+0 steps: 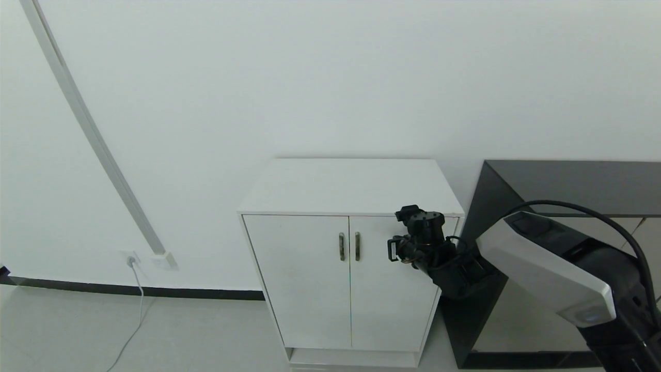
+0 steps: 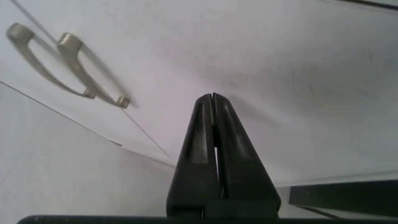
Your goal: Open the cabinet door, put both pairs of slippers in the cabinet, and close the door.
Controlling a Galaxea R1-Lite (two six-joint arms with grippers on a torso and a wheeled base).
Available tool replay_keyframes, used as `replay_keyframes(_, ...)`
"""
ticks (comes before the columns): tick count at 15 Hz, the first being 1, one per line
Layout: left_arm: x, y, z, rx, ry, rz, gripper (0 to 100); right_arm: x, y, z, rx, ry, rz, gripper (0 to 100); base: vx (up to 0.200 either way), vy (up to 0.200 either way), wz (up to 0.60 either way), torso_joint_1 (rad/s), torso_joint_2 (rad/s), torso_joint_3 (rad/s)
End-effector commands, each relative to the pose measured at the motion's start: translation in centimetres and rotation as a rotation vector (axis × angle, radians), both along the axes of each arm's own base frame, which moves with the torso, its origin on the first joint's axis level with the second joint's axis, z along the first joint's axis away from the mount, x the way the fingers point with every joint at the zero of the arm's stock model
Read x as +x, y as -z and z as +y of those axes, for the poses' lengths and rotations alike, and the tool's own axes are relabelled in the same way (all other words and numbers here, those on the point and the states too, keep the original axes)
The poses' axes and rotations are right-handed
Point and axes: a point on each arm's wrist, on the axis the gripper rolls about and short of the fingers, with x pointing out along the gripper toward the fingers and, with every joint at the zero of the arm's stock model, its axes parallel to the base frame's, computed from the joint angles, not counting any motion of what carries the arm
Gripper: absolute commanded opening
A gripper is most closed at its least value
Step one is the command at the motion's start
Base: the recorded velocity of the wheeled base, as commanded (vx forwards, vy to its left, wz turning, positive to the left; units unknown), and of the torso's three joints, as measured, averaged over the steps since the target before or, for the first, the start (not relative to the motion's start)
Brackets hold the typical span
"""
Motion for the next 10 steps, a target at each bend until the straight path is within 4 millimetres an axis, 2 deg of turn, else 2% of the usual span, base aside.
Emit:
replay_keyframes(1, 0.0, 0.0, 0.0, -0.001, -0.001, 0.0, 0, -1.2, -1.4, -0.4, 0.004, 0.0, -0.009, 0, 0.0, 0.0, 0.0, 0.0, 0.0, 0.0)
replay_keyframes(3, 0.0, 0.0, 0.0, -0.001, -0.001, 0.0, 0, -2.8, -2.6, -1.0, 0.013, -0.005, -0.029, 0, 0.0, 0.0, 0.0, 0.0, 0.0, 0.0)
replay_keyframes(4, 0.0, 0.0, 0.0, -0.002, 0.001, 0.0, 0, -4.3, -3.3, -1.6, 0.014, -0.009, -0.03, 0, 0.0, 0.0, 0.0, 0.0, 0.0, 0.0)
replay_keyframes(8, 0.0, 0.0, 0.0, -0.001, 0.001, 0.0, 0, -8.9, -5.1, -4.7, 0.018, 0.013, -0.044, 0, 0.0, 0.0, 0.0, 0.0, 0.0, 0.0)
replay_keyframes(10, 0.0, 0.0, 0.0, -0.001, 0.002, 0.0, 0, -12.2, -6.7, -8.1, 0.008, 0.067, -0.037, 0, 0.0, 0.0, 0.0, 0.0, 0.0, 0.0)
